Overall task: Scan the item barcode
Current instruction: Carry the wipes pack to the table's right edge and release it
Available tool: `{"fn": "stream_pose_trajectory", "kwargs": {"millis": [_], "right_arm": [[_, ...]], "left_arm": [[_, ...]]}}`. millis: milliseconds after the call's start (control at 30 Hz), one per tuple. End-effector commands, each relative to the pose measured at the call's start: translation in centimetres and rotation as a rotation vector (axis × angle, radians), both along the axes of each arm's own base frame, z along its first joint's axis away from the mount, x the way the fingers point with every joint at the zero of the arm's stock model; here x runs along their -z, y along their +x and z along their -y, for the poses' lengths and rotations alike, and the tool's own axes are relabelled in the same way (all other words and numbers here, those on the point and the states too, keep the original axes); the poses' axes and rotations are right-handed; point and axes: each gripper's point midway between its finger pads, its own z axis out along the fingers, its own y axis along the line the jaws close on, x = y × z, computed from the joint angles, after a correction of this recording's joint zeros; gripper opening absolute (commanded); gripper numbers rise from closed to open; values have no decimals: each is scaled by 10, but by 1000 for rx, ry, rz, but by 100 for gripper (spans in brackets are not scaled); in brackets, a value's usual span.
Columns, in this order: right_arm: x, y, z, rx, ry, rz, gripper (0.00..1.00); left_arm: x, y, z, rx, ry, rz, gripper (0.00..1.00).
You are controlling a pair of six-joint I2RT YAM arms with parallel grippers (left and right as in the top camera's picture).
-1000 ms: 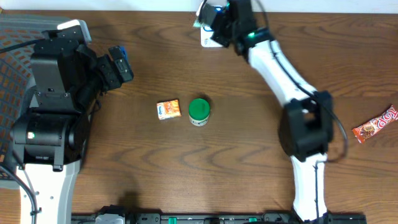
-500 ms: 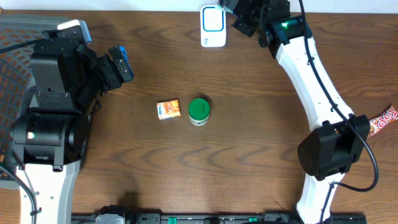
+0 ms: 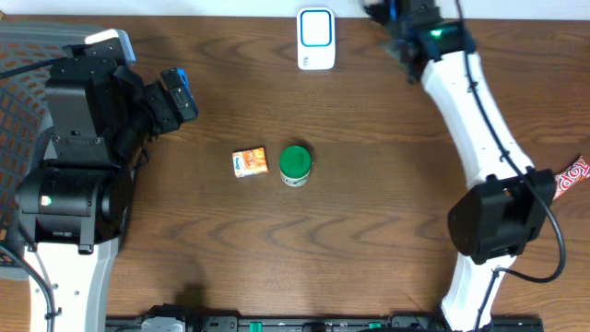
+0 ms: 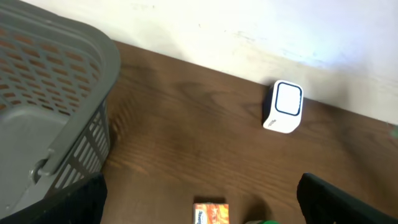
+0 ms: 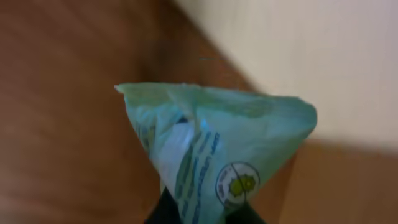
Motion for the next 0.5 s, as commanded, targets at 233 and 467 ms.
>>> {"fn": "stream_pose_trajectory", "kwargs": {"millis": [233, 467], "right_arm": [[36, -85, 190, 738, 68, -79, 2], [107, -140, 276, 1034, 106, -82, 2]], "left_arm": [[-4, 1, -4, -11, 14, 8, 98], [-4, 1, -4, -11, 14, 8, 98]]}}
